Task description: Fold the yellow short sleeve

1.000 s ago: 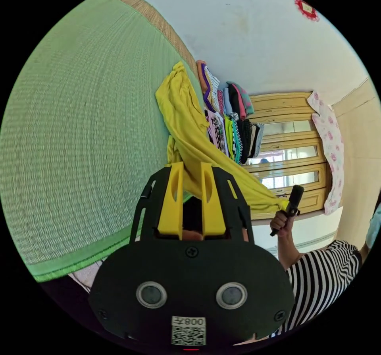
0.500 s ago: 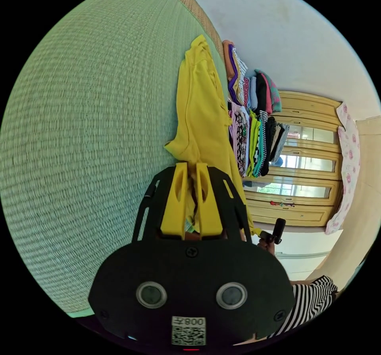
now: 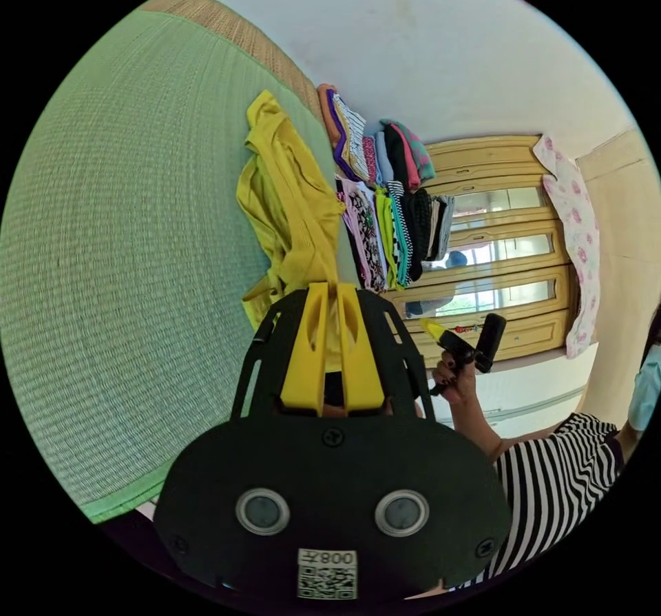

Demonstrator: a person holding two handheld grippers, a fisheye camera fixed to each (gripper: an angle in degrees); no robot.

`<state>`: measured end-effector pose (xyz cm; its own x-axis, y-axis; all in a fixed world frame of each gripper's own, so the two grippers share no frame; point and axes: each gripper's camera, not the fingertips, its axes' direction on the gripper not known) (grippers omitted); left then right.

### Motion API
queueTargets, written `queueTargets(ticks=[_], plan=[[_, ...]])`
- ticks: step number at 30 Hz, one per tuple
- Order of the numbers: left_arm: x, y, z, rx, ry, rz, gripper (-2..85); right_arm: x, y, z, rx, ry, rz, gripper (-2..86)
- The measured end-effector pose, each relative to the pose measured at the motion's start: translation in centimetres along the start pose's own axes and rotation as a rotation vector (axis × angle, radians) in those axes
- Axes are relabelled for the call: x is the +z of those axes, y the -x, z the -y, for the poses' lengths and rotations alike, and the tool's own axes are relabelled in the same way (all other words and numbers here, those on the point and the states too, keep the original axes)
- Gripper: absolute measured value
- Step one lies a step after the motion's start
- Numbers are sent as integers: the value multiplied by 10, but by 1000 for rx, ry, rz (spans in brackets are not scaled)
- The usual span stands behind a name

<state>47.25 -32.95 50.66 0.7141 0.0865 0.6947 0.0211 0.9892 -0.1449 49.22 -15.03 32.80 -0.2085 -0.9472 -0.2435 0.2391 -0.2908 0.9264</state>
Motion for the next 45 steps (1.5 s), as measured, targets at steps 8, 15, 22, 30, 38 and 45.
queueTargets(ticks=[8, 15, 22, 30, 38, 45], plan=[[1, -34, 20, 95, 24, -19, 13, 60, 93, 45, -315, 79, -141, 86], [14, -27, 33, 102, 42, -19, 7, 82, 90, 48, -253, 104, -156, 71], [16, -9, 42, 120, 61, -33, 8, 77, 80, 40, -220, 96, -142, 18], [-22, 50, 80, 66, -63, -18, 36, -3, 34, 10, -123, -48, 9, 8], [32, 129, 170, -15, 57, 29, 89, -33, 0, -19, -100, -78, 66, 11], [51, 181, 206, -55, 107, 117, 89, -60, -37, -45, -95, -102, 95, 13]])
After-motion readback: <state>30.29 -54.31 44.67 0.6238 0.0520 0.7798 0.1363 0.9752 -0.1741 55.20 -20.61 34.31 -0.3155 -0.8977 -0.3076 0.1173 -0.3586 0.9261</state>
